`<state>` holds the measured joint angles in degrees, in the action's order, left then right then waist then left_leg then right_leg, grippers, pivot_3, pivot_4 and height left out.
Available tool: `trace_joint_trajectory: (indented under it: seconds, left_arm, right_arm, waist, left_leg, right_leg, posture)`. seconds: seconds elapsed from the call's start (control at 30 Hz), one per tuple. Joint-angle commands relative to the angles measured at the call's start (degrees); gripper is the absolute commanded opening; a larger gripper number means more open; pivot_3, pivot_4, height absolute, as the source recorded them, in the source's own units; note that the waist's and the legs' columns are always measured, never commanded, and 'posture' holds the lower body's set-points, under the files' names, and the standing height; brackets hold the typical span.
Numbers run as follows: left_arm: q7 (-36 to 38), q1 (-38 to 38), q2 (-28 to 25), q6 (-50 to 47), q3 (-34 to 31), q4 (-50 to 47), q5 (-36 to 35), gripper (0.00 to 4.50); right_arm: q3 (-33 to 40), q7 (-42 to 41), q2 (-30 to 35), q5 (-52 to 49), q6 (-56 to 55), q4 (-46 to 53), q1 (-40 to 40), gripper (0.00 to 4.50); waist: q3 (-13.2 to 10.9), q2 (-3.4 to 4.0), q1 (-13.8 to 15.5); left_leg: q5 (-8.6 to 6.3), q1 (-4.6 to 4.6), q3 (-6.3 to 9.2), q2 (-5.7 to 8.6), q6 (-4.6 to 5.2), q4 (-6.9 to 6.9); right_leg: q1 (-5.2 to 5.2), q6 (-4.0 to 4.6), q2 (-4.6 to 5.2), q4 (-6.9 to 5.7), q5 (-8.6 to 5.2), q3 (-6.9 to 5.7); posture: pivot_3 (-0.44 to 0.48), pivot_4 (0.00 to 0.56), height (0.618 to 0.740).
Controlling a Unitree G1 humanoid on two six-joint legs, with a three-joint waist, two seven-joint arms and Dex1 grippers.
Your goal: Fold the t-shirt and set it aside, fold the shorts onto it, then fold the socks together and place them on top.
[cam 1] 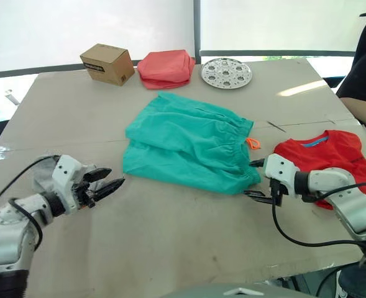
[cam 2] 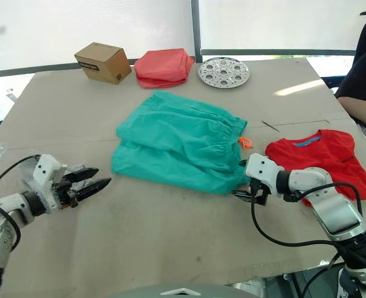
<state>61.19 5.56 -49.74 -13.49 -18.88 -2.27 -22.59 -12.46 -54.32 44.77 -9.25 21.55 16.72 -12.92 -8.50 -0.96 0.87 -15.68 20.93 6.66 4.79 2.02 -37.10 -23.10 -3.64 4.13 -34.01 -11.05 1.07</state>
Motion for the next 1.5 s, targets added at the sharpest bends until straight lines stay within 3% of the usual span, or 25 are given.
trace_joint_trajectory:
  seconds: [0.03,0.33,0.47,0.57,0.67,0.77,0.83,0.87,0.97,1.13,1.2,1.27,1.33,1.4,1.5]
  left_arm:
    - [4.18,-4.77,-1.32,9.62,4.49,5.66,4.59,3.05]
    - [11.60,-25.20,-0.85,28.31,18.07,30.33,16.45,3.05]
    - [14.14,-30.33,-1.19,33.87,21.07,38.90,19.03,3.05]
    - [14.98,-35.02,-0.17,37.60,24.38,46.62,22.44,3.12]
    - [16.63,-37.36,0.60,39.39,26.07,50.07,22.93,2.33]
    - [18.89,-37.66,0.54,37.81,25.90,50.12,21.38,1.02]
    - [20.32,-37.08,0.22,35.40,25.11,49.06,19.60,0.24]
    - [21.15,-36.39,-0.01,33.37,24.55,47.87,18.40,0.06]
    - [24.63,-32.09,-1.70,20.50,22.07,38.90,12.17,0.06]
    - [30.46,-13.25,-14.70,-9.34,15.32,8.03,-3.29,0.06]
    - [31.30,-4.64,-21.06,-18.13,9.58,-0.91,-10.97,0.06]
    - [31.31,5.76,-27.49,-29.04,-0.43,-8.25,-21.95,0.06]
    - [31.31,12.49,-29.68,-37.31,-10.41,-12.22,-27.98,0.06]
    - [31.28,13.43,-28.74,-39.50,-14.67,-12.92,-27.35,0.06]
    - [19.06,2.62,-23.30,-33.24,-7.06,-10.21,-21.13,0.06]
  right_arm:
    - [1.09,-1.59,0.76,0.35,-2.42,-0.37,-1.57,4.50]
    - [-3.92,-4.85,0.45,5.89,-4.57,-7.99,-8.54,4.50]
    - [-5.51,-6.84,0.09,7.17,-6.93,-10.38,-10.12,4.50]
    - [-7.13,-7.32,-1.71,8.27,-7.58,-13.41,-11.41,3.61]
    - [-7.24,-7.69,-2.18,9.01,-8.46,-14.97,-12.00,2.24]
    - [-5.76,-8.11,-1.84,8.50,-8.85,-15.45,-11.98,0.82]
    - [-4.30,-8.38,-1.70,7.19,-8.00,-15.05,-11.98,0.03]
    - [-3.57,-8.66,-1.45,6.51,-7.56,-14.68,-11.95,0.00]
    - [-1.37,-10.48,0.26,3.89,-6.28,-12.14,-10.99,0.00]
    - [6.22,-12.86,4.74,-5.59,2.39,-0.65,-6.44,0.00]
    - [10.28,-14.15,8.15,-9.55,6.32,4.58,-3.51,0.00]
    - [16.32,-17.75,13.60,-17.85,14.29,11.07,-0.41,0.00]
    - [21.56,-20.42,18.68,-26.32,22.43,15.21,0.59,0.00]
    - [22.11,-20.45,21.44,-28.73,25.00,15.74,-0.77,0.00]
    - [12.13,-13.26,16.90,-19.39,21.39,8.85,-10.00,0.00]
  waist:
    - [-0.02,0.04,-0.03]
    - [0.01,-0.04,-0.15]
    - [0.03,-0.03,-0.18]
    - [0.07,-0.05,-0.18]
    - [0.15,0.06,-0.18]
    - [0.19,0.09,-0.21]
    - [0.21,0.07,-0.25]
    - [0.21,0.07,-0.31]
    - [0.18,0.10,-0.68]
    - [0.09,-0.07,-2.22]
    - [-0.05,-0.07,-2.41]
    - [-0.21,-0.03,-2.17]
    - [-0.40,0.15,-1.58]
    - [-0.53,0.35,-1.33]
    - [-0.47,0.25,-1.48]
  left_leg:
    - [0.00,0.00,0.00,0.00,0.01,0.00]
    - [0.18,0.06,-0.01,0.01,0.16,0.00]
    - [0.18,0.04,-0.02,0.02,0.18,0.00]
    - [0.18,0.00,-0.02,0.03,0.19,0.00]
    - [0.16,-0.18,-0.06,0.05,0.26,-0.03]
    - [0.15,-0.27,-0.11,0.07,0.29,-0.14]
    - [0.16,-0.27,-0.11,0.07,0.29,-0.21]
    - [0.16,-0.26,-0.11,0.07,0.30,-0.22]
    - [0.16,-0.19,-0.11,0.07,0.30,-0.23]
    - [0.17,0.16,-0.11,0.01,0.22,-0.07]
    - [0.06,0.19,-0.11,-0.04,0.36,0.01]
    - [-0.06,0.21,-0.11,-0.04,0.44,0.04]
    - [-0.08,0.17,-0.11,-0.04,0.44,-0.01]
    - [-0.12,0.07,-0.16,-0.04,0.36,-0.06]
    - [-0.23,-0.27,-0.18,-0.11,0.18,-0.03]
  right_leg:
    - [0.00,0.01,0.00,-0.01,0.00,0.00]
    - [-0.10,-0.05,-0.13,-0.04,0.11,-0.01]
    - [-0.09,-0.04,-0.14,-0.05,0.11,-0.02]
    - [-0.08,-0.04,-0.14,-0.10,0.11,-0.02]
    - [0.01,-0.06,-0.20,-0.26,0.11,0.01]
    - [0.02,-0.10,-0.19,-0.53,0.08,0.07]
    - [0.02,-0.10,-0.20,-0.59,0.08,0.07]
    - [0.02,-0.10,-0.21,-0.59,0.08,0.08]
    - [-0.07,-0.08,-0.23,-0.63,0.09,0.09]
    - [-0.52,-0.06,-0.10,-0.72,0.07,0.08]
    - [-0.55,-0.03,-0.06,-0.66,0.06,0.10]
    - [-0.55,0.00,-0.01,-0.47,0.03,0.05]
    - [-0.48,-0.03,0.03,-0.47,0.01,0.01]
    - [-0.31,-0.07,0.03,-0.40,-0.28,-0.01]
    - [-0.03,-0.09,0.17,-0.40,-0.32,-0.10]
  posture:
    - [0.000,0.150,0.740]
    - [0.000,0.150,0.740]
    - [0.000,0.150,0.740]
    - [0.000,0.150,0.740]
    - [0.000,0.150,0.740]
    - [0.000,0.150,0.740]
    - [0.000,0.150,0.740]
    - [0.000,0.150,0.740]
    - [0.000,0.150,0.740]
    - [0.000,0.150,0.740]
    - [0.000,0.150,0.740]
    - [0.000,0.150,0.740]
    - [0.000,0.150,0.740]
    - [0.000,0.150,0.740]
    - [0.000,0.150,0.740]
